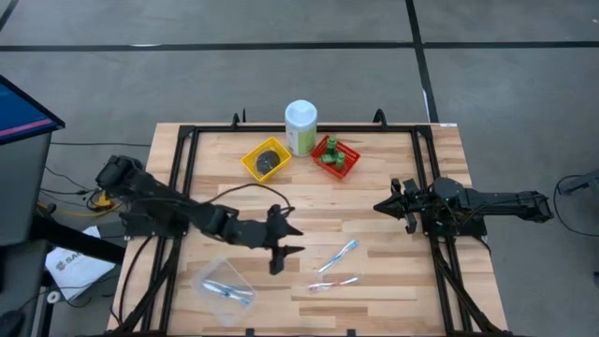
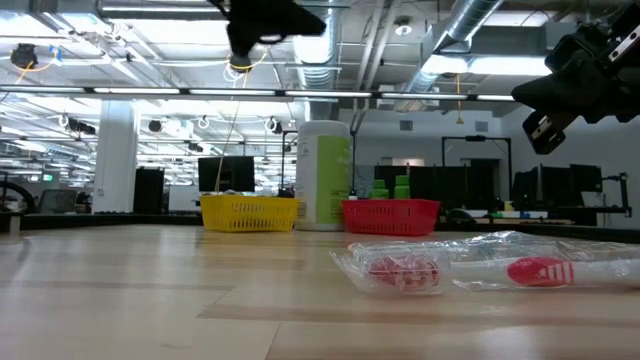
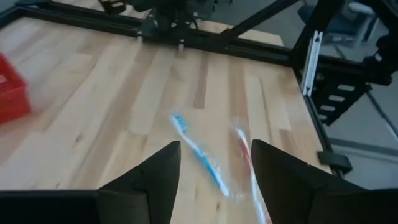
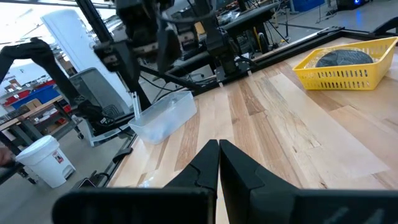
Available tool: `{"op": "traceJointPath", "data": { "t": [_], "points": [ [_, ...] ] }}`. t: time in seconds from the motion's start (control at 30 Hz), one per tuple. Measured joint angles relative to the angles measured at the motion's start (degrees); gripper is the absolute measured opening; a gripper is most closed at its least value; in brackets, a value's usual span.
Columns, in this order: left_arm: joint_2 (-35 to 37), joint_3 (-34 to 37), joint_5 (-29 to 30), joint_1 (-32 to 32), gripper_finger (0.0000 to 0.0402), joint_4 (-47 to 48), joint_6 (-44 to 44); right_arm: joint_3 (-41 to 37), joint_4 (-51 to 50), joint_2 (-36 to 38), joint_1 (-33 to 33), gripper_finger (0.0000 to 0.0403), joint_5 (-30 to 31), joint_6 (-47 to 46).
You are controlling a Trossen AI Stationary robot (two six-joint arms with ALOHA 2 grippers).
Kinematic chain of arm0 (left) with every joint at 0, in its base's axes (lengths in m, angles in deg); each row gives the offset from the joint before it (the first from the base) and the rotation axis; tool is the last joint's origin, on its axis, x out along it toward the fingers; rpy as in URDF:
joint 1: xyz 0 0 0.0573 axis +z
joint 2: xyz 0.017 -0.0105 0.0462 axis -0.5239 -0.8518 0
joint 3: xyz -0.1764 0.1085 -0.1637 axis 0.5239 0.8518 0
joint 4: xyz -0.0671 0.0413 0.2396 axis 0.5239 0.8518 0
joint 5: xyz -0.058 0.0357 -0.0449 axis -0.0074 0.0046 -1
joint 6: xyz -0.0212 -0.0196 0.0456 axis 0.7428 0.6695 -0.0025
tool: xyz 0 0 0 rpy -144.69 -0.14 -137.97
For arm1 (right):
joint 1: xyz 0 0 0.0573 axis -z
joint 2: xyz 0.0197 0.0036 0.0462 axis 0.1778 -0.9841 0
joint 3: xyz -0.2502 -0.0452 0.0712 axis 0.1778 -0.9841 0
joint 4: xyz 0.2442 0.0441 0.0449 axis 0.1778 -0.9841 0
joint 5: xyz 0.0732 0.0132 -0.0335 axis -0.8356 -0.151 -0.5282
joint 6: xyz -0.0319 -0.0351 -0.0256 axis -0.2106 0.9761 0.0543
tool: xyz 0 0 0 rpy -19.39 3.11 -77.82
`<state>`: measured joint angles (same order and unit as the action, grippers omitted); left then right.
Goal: Pick & Place Travel size toiletries
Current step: Move the toothbrushes to the center of the table
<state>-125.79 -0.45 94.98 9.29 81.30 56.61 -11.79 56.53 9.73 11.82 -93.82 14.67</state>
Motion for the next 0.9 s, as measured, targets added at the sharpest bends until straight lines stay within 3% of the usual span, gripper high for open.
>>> {"op": "traceJointPath", "data": {
  "t": [0.27, 0.7, 0.9],
  "points": [
    [-12.6, -2.5, 1.2, -0.2, 0.0191, -13.3, 0.0, 0.0, 0.0, 0.0, 0.0, 0.0007, 0.0, 0.0],
    [-31.0, -18.1, 2.8, -0.1, 0.0191, -13.4, -9.0, 0.0, 0.1, 0.0, 0.0, 0.0007, 0.0, 0.0],
    [-34.7, -22.8, -2.8, -0.3, 0.0191, -14.0, -14.8, 0.0, 0.1, 0.0, 0.0, 0.0007, 0.0, 0.0]
  ]
}}
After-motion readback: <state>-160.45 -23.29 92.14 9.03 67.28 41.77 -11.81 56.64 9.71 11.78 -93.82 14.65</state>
